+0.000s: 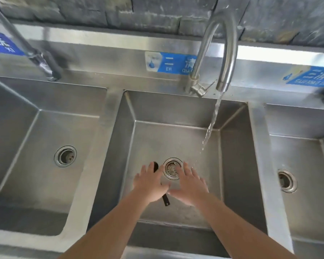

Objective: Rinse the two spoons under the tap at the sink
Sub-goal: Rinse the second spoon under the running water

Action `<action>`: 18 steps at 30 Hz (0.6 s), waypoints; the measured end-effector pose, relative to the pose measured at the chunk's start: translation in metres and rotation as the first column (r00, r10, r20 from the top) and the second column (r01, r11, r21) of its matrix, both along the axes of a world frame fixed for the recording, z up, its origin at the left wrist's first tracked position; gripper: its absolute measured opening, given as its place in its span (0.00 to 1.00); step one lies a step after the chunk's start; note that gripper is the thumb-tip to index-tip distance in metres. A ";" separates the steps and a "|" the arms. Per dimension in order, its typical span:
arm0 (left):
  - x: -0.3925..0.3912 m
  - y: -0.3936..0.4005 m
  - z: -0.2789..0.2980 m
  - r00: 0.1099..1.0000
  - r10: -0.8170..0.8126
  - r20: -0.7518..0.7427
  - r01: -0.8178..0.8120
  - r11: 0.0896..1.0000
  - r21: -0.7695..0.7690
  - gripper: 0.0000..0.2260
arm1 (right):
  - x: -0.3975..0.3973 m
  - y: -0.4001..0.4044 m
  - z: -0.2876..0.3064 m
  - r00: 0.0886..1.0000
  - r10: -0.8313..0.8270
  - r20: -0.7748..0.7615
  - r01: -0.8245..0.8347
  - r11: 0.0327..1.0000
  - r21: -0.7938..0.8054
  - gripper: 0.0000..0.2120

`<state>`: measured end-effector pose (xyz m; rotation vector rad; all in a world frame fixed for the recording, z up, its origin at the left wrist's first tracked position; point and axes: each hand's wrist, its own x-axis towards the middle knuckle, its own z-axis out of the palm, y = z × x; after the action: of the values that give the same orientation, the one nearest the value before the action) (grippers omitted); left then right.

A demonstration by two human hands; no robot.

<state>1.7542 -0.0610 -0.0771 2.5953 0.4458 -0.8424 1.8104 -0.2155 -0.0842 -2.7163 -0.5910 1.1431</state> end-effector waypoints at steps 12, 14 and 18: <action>-0.001 0.022 -0.143 0.991 0.093 -0.093 -0.107 0.981 -0.164 0.22 | -0.012 0.048 -0.149 0.959 -0.193 -0.207 0.208 0.976 0.057 0.09; -0.001 0.022 -0.154 0.987 0.137 -0.081 -0.152 0.958 -0.243 0.22 | -0.013 0.052 -0.160 0.936 -0.291 -0.196 0.311 0.947 0.077 0.07; 0.009 0.016 -0.166 0.971 0.232 -0.059 -0.237 0.901 -0.364 0.20 | -0.014 0.059 -0.173 0.928 -0.335 -0.161 0.354 0.929 0.110 0.09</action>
<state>1.7632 -0.0448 -0.2433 2.1404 0.5348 -0.7768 1.7963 -0.1566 -0.2570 -2.4664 -0.1521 1.1389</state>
